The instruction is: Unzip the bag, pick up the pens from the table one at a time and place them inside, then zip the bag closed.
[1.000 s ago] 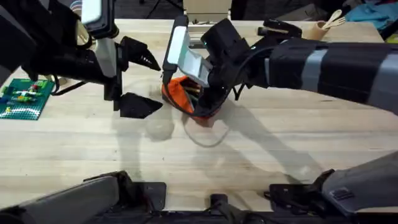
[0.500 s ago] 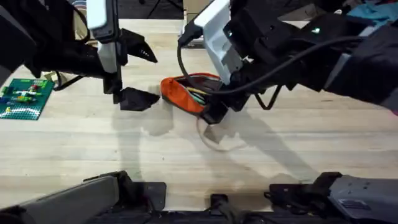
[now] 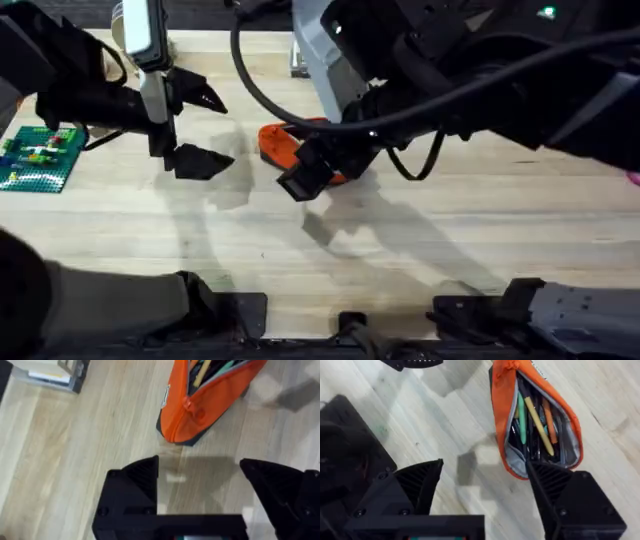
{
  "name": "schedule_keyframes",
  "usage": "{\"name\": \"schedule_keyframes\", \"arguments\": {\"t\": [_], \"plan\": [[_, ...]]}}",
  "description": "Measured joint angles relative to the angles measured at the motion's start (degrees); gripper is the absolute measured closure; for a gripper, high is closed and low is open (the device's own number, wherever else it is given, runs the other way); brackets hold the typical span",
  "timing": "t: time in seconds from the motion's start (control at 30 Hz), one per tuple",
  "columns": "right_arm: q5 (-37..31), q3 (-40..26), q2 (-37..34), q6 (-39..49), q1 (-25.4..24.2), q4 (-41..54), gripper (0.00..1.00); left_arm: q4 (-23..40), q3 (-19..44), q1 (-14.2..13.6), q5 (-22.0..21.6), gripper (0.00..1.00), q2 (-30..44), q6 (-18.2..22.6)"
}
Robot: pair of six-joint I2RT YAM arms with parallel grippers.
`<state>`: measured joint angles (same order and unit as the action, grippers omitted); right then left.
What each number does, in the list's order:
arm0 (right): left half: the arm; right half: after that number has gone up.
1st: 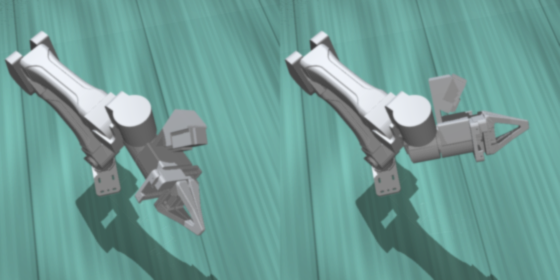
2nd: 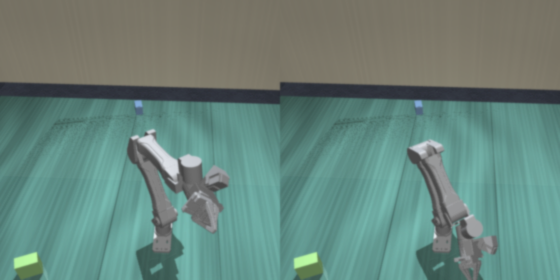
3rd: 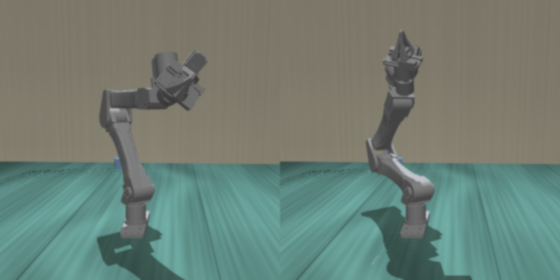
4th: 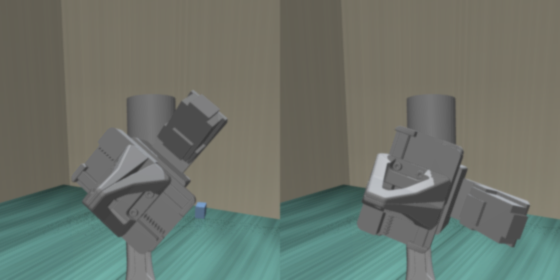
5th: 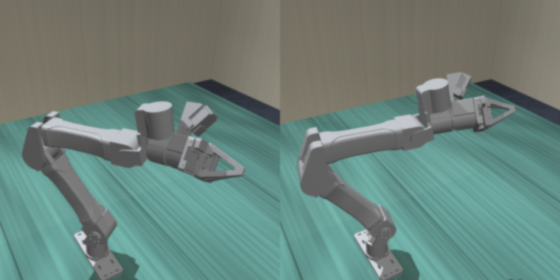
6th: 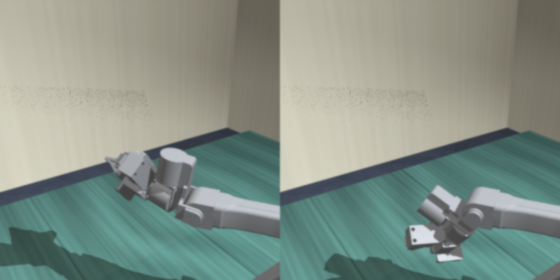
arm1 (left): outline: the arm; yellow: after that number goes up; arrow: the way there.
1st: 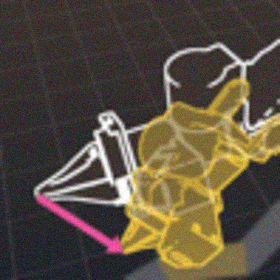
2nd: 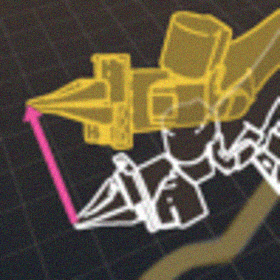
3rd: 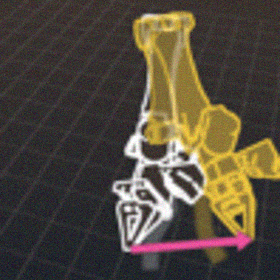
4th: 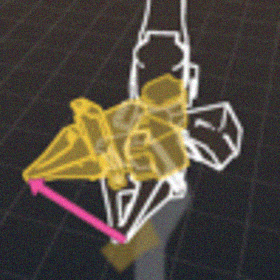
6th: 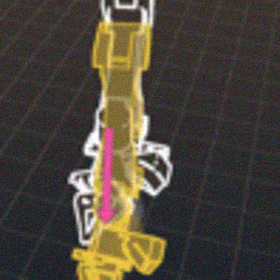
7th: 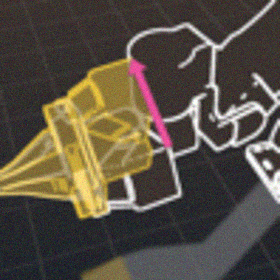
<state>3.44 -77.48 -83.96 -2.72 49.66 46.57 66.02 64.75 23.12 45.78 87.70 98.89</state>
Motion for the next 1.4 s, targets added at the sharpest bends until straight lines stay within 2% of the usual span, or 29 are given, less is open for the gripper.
{"name": "schedule_keyframes", "arguments": {"t": [0.17, 0.37, 0.67, 1.4], "plan": [[-1.1, -2.1, 0.0, -5.5, 2.7, -0.3, 0.004, -0.1, 0.0, 2.8, 0.4, 0.007, 6.3, 3.2], [-1.1, -4.2, 0.0, -13.5, 4.3, -2.7, 0.003, -0.2, 0.0, 3.8, 5.0, 0.007, 12.1, 5.9], [-1.1, -4.2, 0.0, -15.8, 4.3, -3.0, 0.003, 0.0, 0.0, 3.8, 7.6, 0.007, 12.5, 6.6], [-0.4, -4.2, 0.0, -18.1, 4.2, -2.9, 0.004, -0.1, 0.0, 3.8, 8.3, 0.007, 12.5, 6.8]]}}
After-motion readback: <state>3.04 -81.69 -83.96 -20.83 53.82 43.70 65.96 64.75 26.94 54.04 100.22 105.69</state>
